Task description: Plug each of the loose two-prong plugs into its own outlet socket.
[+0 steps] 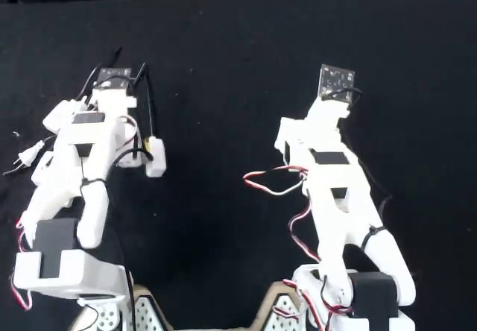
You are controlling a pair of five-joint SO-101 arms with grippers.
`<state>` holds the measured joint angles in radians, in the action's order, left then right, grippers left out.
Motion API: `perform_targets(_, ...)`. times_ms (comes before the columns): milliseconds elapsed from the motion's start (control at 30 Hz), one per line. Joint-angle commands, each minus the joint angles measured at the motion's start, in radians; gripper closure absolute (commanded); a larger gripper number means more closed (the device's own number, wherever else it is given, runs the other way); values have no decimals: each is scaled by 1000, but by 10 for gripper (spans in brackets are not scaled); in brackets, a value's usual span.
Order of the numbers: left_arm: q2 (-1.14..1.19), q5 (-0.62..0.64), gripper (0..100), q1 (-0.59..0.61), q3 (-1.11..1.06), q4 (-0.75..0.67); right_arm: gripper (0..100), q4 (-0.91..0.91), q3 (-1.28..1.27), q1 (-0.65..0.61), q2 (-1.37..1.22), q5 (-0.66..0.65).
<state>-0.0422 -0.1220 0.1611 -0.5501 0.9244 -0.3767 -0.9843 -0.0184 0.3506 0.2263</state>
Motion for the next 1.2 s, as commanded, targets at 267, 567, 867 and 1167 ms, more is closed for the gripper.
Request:
perform_targets(267, -18, 8, 784, 147, 153, 149, 786, 0, 51, -23, -5, 9)
perform_targets(567, -15, 104, 784, -19, 466, 482, 786, 0, 53, -23, -5, 9)
perform_targets(867, -6, 110, 784, -171, 340, 311, 786, 0, 51, -23, -5, 9)
perform_targets(1167, -8, 106, 784, -30, 62, -43, 786, 0, 51, -23, -5, 9)
